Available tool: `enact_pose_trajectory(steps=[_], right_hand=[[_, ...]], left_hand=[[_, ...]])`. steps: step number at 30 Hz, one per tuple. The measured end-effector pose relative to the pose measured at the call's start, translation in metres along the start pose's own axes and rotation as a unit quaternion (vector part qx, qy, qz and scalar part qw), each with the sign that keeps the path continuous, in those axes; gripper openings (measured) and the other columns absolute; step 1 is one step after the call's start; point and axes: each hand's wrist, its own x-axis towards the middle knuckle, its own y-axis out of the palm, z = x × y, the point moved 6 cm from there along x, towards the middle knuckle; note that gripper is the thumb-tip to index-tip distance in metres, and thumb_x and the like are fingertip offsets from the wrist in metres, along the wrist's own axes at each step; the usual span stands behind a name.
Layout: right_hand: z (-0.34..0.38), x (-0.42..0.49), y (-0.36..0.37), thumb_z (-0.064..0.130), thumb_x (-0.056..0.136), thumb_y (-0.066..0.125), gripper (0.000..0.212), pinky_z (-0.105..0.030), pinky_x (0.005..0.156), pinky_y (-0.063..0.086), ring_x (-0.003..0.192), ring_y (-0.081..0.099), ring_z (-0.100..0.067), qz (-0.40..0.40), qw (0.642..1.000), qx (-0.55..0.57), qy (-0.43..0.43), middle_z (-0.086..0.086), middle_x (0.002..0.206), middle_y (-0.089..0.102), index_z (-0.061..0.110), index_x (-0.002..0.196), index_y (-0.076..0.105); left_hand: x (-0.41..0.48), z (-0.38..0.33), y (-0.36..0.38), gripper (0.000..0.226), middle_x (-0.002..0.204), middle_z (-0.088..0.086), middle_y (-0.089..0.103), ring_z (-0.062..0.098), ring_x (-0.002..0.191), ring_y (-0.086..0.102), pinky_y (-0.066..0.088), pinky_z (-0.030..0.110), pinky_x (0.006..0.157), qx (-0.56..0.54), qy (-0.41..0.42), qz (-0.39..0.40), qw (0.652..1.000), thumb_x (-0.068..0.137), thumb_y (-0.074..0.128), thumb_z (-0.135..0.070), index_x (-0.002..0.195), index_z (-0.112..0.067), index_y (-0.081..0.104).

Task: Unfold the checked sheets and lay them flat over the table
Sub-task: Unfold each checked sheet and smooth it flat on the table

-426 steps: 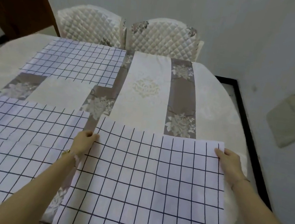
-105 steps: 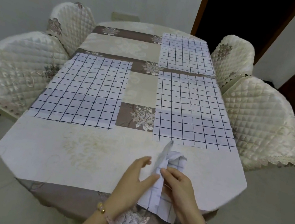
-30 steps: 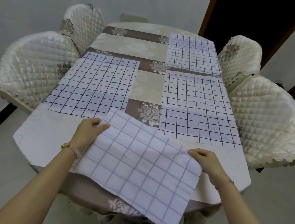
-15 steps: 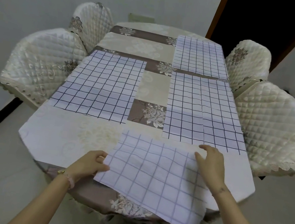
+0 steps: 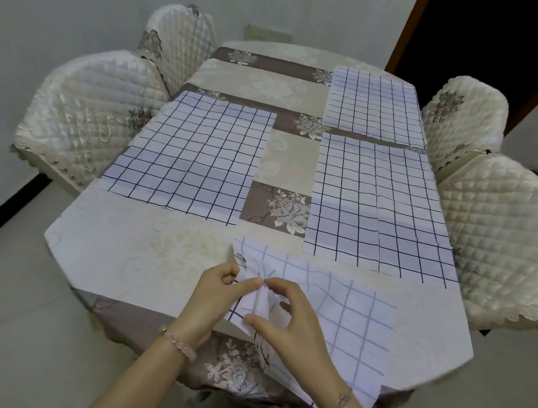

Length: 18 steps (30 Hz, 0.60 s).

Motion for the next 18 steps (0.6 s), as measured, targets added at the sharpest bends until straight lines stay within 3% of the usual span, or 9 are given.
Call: enact_pose_trajectory(steps=[3,5,7,9,11,13,16,18], right_hand=[[-0.005,-0.001,-0.01,0.027,0.08,0.072,0.02,-0.013,0.085,0.046,0.1,0.058,0.004,-0.065,0.997,0.05,0.008,0.019,0.102,0.065,0.031,0.098,0.064],[-0.007,-0.001,-0.016,0.02,0.082,0.071,0.005,-0.016,0.076,0.05,0.086,0.065,-0.003,-0.094,0.993,0.071,0.009,0.011,0.087,0.07,0.023,0.085,0.069],[-0.01,0.0,-0.021,0.017,0.082,0.07,0.004,-0.017,0.073,0.052,0.079,0.067,-0.006,-0.112,0.99,0.081,0.01,0.009,0.082,0.072,0.02,0.08,0.071],[-0.013,0.003,-0.027,0.014,0.081,0.071,0.005,-0.018,0.072,0.053,0.077,0.068,-0.006,-0.125,0.986,0.11,0.023,0.009,0.082,0.073,0.02,0.081,0.073],[-0.017,0.006,-0.035,0.009,0.079,0.073,0.012,-0.018,0.071,0.053,0.078,0.069,-0.008,-0.13,0.981,0.141,0.039,0.006,0.082,0.074,0.02,0.083,0.074],[-0.02,0.008,-0.044,0.004,0.077,0.073,0.02,-0.015,0.07,0.052,0.081,0.068,-0.007,-0.128,0.98,0.149,0.038,0.006,0.085,0.075,0.022,0.084,0.074],[-0.025,0.011,-0.062,-0.001,0.076,0.073,0.026,-0.011,0.07,0.051,0.078,0.068,-0.003,-0.143,0.98,0.139,0.027,0.01,0.085,0.076,0.025,0.082,0.074],[-0.028,0.013,-0.082,-0.003,0.077,0.071,0.022,-0.01,0.066,0.05,0.069,0.067,-0.003,-0.172,0.974,0.148,0.023,0.011,0.078,0.076,0.019,0.08,0.074]], left_hand=[[0.0,-0.002,0.003,0.049,0.069,0.007,0.029,0.023,0.066,0.026,0.024,0.031,0.061,-0.035,-0.004,0.0,0.999,0.07,0.079,-0.035,0.066,-0.006,0.039],[0.001,-0.002,0.007,0.045,0.07,0.01,0.034,0.019,0.07,0.038,0.034,0.032,0.067,-0.05,-0.008,0.024,0.998,0.07,0.079,-0.035,0.07,-0.011,0.04],[0.0,0.0,0.011,0.049,0.099,0.006,0.063,0.016,0.102,0.056,0.045,0.035,0.093,-0.033,-0.027,0.06,0.997,0.067,0.08,-0.037,0.092,-0.003,0.057],[-0.002,0.004,0.014,0.068,0.127,0.001,0.062,0.015,0.122,0.053,0.046,0.039,0.101,-0.022,-0.055,0.086,0.995,0.065,0.082,-0.031,0.124,-0.011,0.057],[-0.005,0.005,0.015,0.057,0.12,0.002,0.067,0.018,0.11,0.063,0.056,0.032,0.083,-0.025,-0.062,0.102,0.993,0.07,0.08,-0.014,0.123,-0.016,0.059],[-0.007,0.001,0.013,0.039,0.105,0.007,0.073,0.024,0.095,0.069,0.056,0.027,0.069,-0.026,-0.054,0.105,0.993,0.076,0.073,0.001,0.112,-0.013,0.066],[-0.006,-0.008,-0.002,0.021,0.098,0.011,0.075,0.03,0.093,0.07,0.058,0.037,0.082,-0.009,-0.039,0.083,0.996,0.081,0.07,-0.004,0.101,-0.006,0.071],[-0.007,-0.019,-0.018,0.017,0.097,0.011,0.075,0.028,0.092,0.071,0.058,0.035,0.083,0.01,-0.016,0.062,0.998,0.083,0.068,-0.008,0.099,-0.005,0.072]])
